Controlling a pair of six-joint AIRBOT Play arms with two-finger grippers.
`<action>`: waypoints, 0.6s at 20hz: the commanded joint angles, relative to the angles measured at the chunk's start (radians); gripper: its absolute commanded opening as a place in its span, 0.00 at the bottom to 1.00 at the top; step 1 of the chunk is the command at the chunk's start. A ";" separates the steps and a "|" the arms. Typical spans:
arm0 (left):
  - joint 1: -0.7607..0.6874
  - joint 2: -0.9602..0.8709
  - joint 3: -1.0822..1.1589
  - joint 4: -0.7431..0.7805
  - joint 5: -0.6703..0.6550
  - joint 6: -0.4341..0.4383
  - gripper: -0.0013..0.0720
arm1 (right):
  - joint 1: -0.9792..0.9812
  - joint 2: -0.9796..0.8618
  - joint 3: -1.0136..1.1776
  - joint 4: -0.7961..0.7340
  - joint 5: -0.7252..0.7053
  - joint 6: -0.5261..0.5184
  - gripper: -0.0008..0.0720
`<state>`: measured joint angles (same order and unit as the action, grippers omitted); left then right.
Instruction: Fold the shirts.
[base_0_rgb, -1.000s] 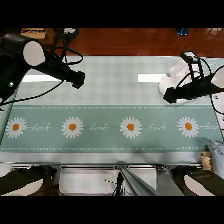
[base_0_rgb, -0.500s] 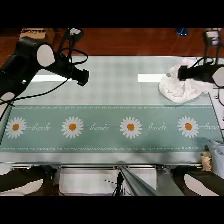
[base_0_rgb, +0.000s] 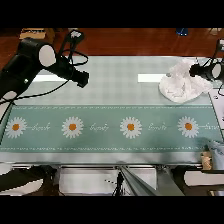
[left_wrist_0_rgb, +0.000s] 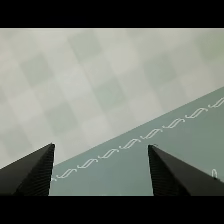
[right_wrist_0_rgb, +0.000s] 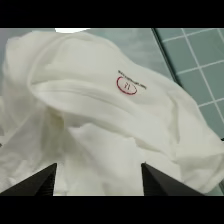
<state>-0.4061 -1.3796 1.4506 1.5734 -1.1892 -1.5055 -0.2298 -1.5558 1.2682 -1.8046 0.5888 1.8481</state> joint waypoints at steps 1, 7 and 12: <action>0.000 -0.001 0.001 -0.003 -0.012 0.000 0.94 | -0.016 -0.128 0.014 0.018 -0.014 -0.012 0.84; 0.000 -0.002 0.001 -0.003 -0.013 0.000 0.94 | -0.015 -0.192 0.019 0.045 -0.055 -0.011 0.09; 0.000 0.013 0.052 -0.003 -0.069 0.000 0.94 | -0.010 0.040 0.023 0.046 -0.066 -0.088 0.03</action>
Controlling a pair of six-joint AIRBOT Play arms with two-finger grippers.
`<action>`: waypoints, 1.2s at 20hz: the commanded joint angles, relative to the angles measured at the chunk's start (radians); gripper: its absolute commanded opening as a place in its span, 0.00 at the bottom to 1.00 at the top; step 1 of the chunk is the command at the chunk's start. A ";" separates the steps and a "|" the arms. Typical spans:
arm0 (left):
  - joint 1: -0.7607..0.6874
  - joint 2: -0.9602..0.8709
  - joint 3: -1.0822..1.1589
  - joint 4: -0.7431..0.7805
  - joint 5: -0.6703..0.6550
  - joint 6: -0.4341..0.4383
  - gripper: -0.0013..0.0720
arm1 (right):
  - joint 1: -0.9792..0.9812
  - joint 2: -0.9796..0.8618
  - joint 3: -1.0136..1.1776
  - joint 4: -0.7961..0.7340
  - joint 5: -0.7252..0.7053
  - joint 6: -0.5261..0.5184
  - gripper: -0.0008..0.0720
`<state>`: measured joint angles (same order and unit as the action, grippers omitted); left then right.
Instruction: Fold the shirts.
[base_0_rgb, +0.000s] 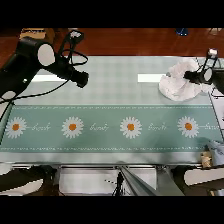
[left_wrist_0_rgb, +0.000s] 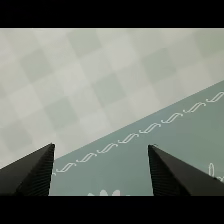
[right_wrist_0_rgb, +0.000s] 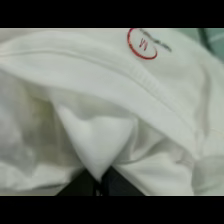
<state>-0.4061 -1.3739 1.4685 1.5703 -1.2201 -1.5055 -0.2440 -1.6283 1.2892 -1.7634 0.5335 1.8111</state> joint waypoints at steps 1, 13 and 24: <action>0.000 0.008 0.072 0.000 -0.068 0.000 0.94 | 0.011 0.186 0.002 0.011 -0.012 -0.089 0.03; 0.000 0.305 0.545 0.000 -0.225 -0.037 0.94 | 0.273 1.091 0.002 0.149 0.050 -0.142 0.03; 0.001 0.356 0.339 0.001 -0.352 -0.037 0.94 | 0.448 0.678 -0.013 0.768 0.462 -0.346 0.03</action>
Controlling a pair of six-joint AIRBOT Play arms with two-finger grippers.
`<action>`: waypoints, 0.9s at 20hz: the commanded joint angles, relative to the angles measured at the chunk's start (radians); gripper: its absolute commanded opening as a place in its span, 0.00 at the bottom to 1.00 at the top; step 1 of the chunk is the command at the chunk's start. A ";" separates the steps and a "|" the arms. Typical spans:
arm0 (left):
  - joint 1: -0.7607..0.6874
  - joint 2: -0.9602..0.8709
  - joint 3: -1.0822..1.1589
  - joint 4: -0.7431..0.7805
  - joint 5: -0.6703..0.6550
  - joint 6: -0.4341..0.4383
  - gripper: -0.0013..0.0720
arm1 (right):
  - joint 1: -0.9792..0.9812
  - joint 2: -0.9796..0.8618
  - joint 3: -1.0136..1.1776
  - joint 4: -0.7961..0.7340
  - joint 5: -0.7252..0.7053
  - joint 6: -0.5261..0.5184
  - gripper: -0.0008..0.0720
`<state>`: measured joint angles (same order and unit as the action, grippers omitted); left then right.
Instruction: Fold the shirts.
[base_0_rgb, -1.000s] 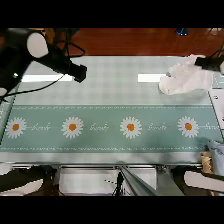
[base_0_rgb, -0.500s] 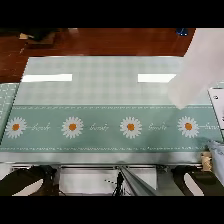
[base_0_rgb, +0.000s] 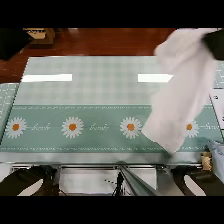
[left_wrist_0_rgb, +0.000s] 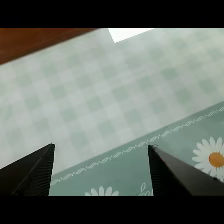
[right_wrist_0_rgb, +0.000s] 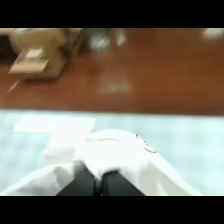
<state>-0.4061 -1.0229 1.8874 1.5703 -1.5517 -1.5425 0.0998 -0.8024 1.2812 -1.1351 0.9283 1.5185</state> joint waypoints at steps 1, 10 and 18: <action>0.001 0.005 -0.113 0.001 -0.020 0.000 0.94 | 0.196 -0.221 -0.005 0.139 0.060 -0.054 0.03; 0.003 0.005 -0.450 0.036 -0.012 0.001 0.94 | 0.573 -0.542 -0.005 -0.011 -0.076 -0.053 0.69; 0.050 0.005 -0.947 -0.092 0.240 -0.029 0.93 | 0.014 -0.253 -0.005 -0.401 0.336 -0.046 0.70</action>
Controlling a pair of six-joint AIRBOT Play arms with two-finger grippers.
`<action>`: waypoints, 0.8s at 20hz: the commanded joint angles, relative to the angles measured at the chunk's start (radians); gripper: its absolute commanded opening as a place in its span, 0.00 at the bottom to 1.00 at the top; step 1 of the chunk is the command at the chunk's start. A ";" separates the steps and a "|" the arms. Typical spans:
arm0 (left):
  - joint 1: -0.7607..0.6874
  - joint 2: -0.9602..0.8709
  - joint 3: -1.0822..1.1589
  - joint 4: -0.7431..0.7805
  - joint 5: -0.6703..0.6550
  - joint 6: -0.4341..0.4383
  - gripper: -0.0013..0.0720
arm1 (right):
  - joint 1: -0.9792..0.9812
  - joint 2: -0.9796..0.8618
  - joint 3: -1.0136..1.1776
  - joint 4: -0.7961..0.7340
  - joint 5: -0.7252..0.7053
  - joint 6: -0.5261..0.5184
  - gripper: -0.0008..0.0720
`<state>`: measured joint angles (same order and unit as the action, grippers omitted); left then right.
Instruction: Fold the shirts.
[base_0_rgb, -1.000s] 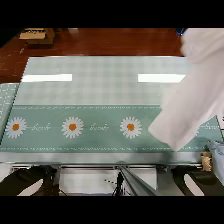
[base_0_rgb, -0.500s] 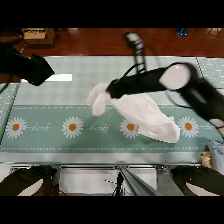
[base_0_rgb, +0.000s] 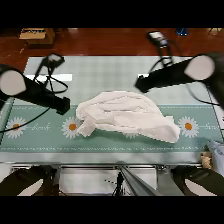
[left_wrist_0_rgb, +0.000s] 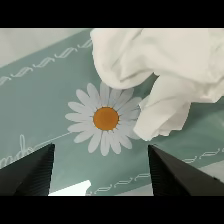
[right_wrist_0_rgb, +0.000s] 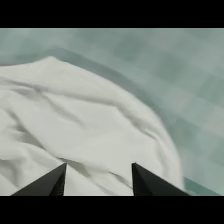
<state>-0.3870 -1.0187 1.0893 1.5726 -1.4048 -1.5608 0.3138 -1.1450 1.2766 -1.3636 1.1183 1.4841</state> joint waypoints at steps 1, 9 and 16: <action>0.073 0.002 -0.191 -0.159 0.120 -0.001 0.93 | -0.296 0.114 0.000 -0.180 0.159 -0.037 0.70; 0.444 -0.042 -0.426 -0.629 0.217 0.367 0.93 | -0.902 0.142 -0.076 0.262 0.138 -0.165 0.77; 0.270 -0.235 -0.429 -0.644 0.307 0.463 0.93 | -0.917 0.142 -0.174 0.282 0.169 -0.199 0.77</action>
<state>-0.0647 -1.1851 0.6659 0.9592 -1.1324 -1.1622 -0.5846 -1.0042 1.1324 -1.1130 1.2785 1.3006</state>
